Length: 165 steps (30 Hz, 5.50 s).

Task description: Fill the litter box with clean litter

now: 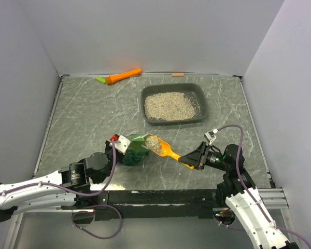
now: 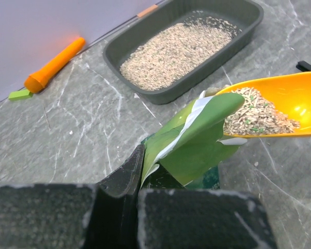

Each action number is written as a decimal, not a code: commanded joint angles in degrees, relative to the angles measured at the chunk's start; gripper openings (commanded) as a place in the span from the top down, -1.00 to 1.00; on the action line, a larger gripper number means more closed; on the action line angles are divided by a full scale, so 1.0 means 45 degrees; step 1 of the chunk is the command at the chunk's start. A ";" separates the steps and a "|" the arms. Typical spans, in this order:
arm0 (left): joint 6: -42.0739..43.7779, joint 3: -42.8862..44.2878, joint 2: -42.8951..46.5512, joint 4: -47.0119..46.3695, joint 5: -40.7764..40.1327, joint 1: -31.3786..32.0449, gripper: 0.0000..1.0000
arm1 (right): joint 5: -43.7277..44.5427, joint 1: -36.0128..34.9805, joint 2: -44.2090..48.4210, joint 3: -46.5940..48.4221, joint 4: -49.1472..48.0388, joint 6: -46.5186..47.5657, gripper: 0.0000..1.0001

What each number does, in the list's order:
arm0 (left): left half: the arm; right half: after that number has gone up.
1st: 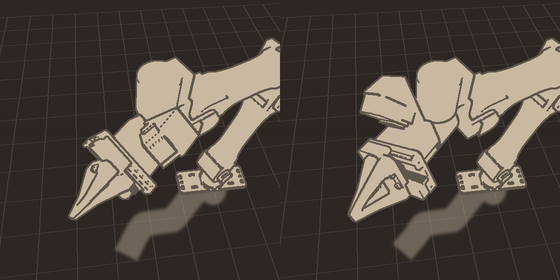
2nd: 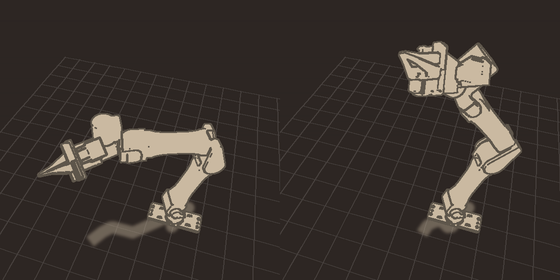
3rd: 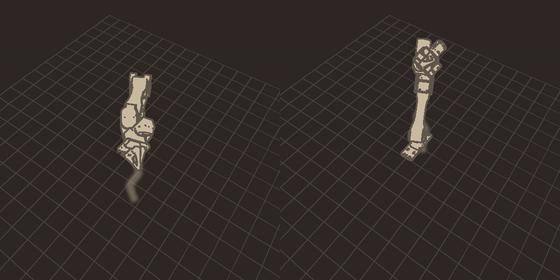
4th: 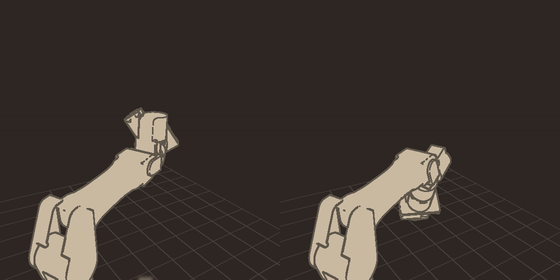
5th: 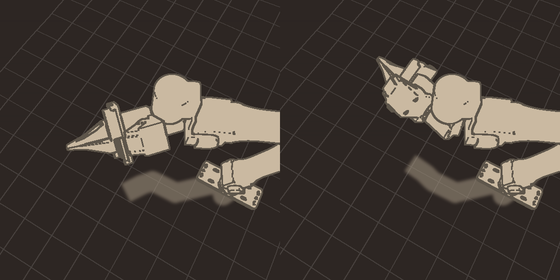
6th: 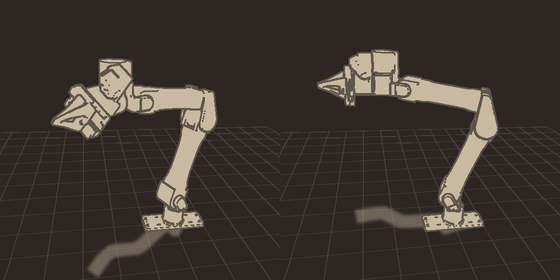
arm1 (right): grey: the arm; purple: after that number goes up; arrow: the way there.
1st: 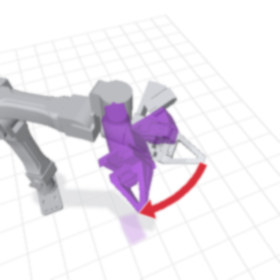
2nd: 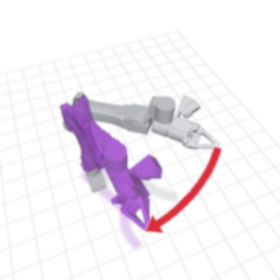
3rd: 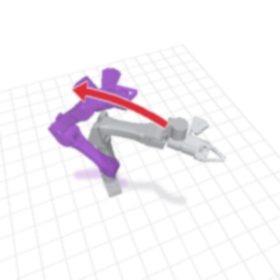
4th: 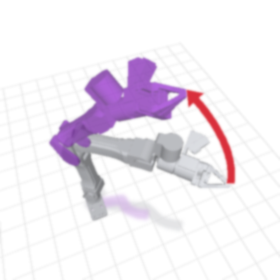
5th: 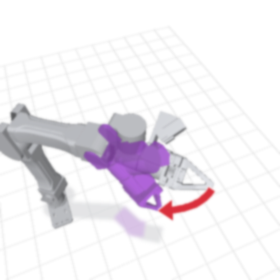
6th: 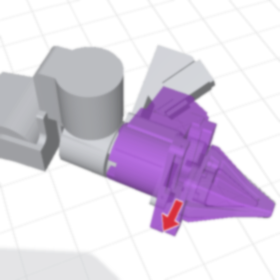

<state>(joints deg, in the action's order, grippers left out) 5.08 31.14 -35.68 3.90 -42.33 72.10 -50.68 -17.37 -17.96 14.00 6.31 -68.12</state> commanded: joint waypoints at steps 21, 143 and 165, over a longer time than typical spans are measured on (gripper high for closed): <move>-0.0075 0.0073 0.2148 -0.0711 -0.1649 -0.0006 0.98 | 0.0538 -0.0047 -0.2103 0.2026 -0.3702 -0.2147 1.00; -0.0563 0.0425 0.0820 -0.0027 0.0538 -0.0533 0.98 | 0.5052 -0.4442 -1.1360 1.5677 1.2232 1.3418 1.00; -0.0563 0.0522 -0.0098 -0.0379 0.1534 -0.0533 0.98 | 0.4911 -0.5105 -1.7764 1.8216 1.3676 1.2638 1.00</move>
<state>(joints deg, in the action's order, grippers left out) 3.68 30.89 -34.85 4.34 -37.82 69.76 -32.38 -39.09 -94.26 92.40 63.37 -9.74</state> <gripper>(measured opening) 0.019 0.342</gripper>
